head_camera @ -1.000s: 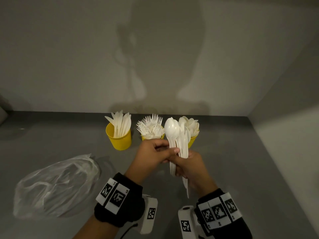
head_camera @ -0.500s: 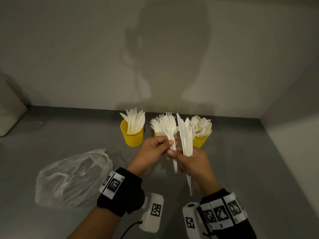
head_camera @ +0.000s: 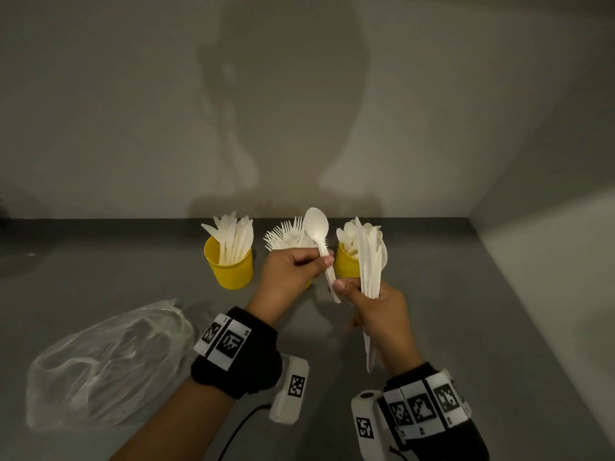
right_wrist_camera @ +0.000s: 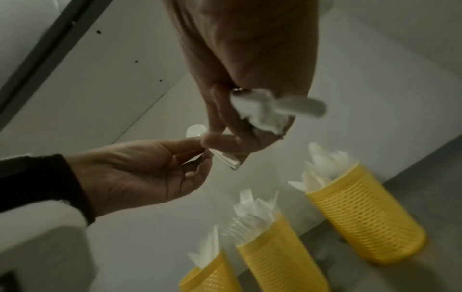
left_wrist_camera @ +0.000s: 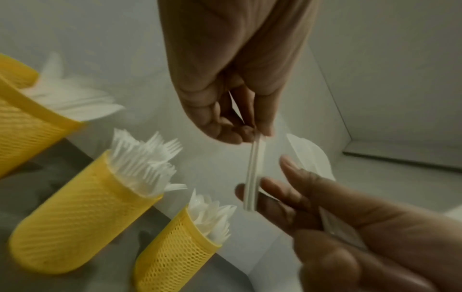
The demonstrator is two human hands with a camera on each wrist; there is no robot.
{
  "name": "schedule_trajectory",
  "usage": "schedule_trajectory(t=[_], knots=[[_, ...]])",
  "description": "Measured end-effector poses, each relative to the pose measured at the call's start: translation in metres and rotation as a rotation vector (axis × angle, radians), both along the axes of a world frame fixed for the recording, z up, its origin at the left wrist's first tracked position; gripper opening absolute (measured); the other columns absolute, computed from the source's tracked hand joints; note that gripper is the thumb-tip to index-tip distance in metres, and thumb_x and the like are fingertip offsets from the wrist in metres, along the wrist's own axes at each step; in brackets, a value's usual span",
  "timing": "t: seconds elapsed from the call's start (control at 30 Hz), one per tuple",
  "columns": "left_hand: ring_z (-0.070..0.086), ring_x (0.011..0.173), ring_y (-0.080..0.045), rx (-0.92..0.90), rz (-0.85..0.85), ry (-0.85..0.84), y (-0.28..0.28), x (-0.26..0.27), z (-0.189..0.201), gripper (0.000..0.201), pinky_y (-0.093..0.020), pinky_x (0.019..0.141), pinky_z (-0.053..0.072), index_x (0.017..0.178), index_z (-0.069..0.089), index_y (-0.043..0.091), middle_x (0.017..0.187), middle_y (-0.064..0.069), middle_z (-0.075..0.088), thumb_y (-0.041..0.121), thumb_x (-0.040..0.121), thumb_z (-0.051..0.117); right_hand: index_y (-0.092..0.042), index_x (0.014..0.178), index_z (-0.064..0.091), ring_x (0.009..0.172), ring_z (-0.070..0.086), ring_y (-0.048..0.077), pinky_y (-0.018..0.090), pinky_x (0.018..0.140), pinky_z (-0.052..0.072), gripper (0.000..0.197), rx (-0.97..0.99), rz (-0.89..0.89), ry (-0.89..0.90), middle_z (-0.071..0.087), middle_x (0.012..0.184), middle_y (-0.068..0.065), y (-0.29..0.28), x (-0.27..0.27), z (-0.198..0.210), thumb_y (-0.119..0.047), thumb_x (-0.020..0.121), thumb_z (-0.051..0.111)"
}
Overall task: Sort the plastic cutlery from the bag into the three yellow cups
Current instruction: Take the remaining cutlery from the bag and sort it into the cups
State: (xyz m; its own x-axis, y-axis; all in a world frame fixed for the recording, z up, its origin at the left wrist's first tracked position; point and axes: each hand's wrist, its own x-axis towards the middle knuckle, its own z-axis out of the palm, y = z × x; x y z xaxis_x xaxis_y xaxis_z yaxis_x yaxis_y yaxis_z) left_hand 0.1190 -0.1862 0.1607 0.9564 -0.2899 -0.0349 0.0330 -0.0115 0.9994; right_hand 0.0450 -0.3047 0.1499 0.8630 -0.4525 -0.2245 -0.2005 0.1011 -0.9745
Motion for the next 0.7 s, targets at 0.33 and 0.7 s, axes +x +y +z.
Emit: schedule_trajectory(t=[0.33, 0.7], knots=[[0.056, 0.079, -0.030, 0.412, 0.183, -0.283, -0.103, 0.056, -0.052, 0.019, -0.024, 0.065, 0.030, 0.077, 0.069, -0.005, 0.082, -0.024, 0.065, 0.014, 0.079, 0.066, 0.008, 0.095, 0.065, 0.033, 0.047, 0.002, 0.021, 0.034, 0.044, 0.023, 0.018, -0.165, -0.027, 0.064, 0.058, 0.000, -0.081, -0.016, 0.002, -0.013, 0.085, 0.064], [0.060, 0.096, -0.036, 0.918, -0.056, -0.255, -0.113, 0.066, -0.068, 0.022, -0.035, 0.078, 0.044, 0.097, 0.068, 0.007, 0.098, -0.019, 0.067, 0.020, 0.086, 0.055, -0.009, 0.084, 0.064, 0.031, 0.037, 0.003, 0.018, 0.035, 0.035, 0.006, 0.083, -0.005, 0.009, 0.054, 0.059, 0.003, -0.096, -0.001, -0.002, -0.015, 0.083, 0.066]])
